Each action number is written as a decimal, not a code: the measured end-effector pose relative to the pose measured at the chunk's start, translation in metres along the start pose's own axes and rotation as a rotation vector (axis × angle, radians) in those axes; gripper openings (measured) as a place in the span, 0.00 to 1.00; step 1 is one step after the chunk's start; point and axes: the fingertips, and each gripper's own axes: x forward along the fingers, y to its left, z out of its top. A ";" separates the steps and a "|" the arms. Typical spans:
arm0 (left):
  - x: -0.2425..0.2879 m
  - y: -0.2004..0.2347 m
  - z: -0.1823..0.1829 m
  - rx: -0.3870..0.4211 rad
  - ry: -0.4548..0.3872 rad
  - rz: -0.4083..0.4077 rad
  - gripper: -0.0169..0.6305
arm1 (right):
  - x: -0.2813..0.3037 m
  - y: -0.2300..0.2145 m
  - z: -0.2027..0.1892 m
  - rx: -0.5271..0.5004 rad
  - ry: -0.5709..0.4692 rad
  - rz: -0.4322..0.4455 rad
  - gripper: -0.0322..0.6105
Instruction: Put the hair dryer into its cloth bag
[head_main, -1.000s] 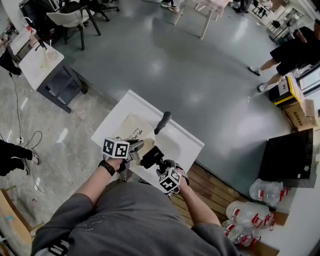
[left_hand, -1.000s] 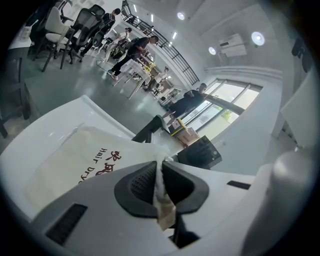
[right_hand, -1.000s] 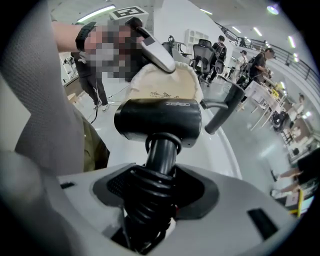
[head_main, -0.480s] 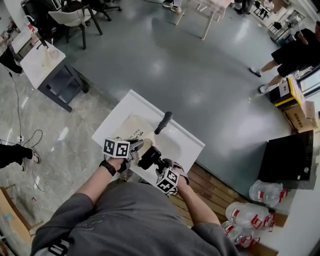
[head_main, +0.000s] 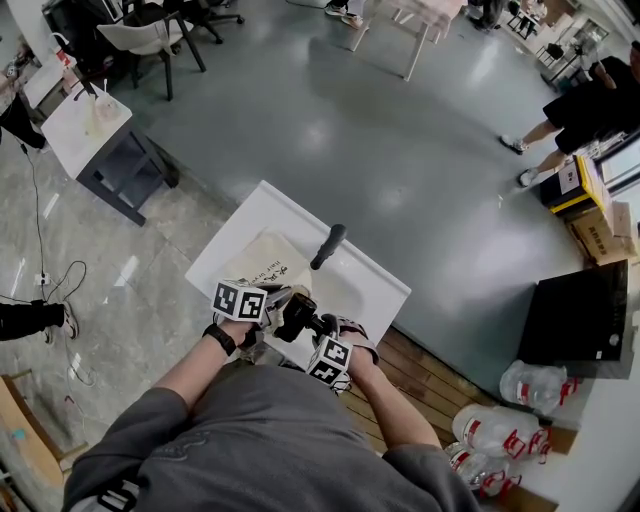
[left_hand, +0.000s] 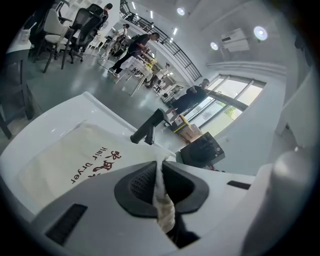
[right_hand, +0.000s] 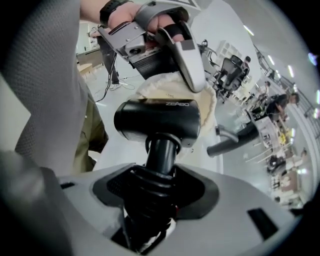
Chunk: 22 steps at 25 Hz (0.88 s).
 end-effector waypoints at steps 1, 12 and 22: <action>0.000 -0.001 0.000 -0.005 0.002 -0.008 0.06 | 0.000 -0.003 0.002 -0.032 0.001 -0.019 0.43; 0.006 -0.024 -0.015 -0.016 0.050 -0.108 0.06 | 0.020 -0.008 -0.006 0.242 0.101 0.161 0.43; 0.014 -0.042 -0.029 -0.082 0.088 -0.221 0.06 | 0.041 0.003 -0.017 0.424 0.231 0.323 0.43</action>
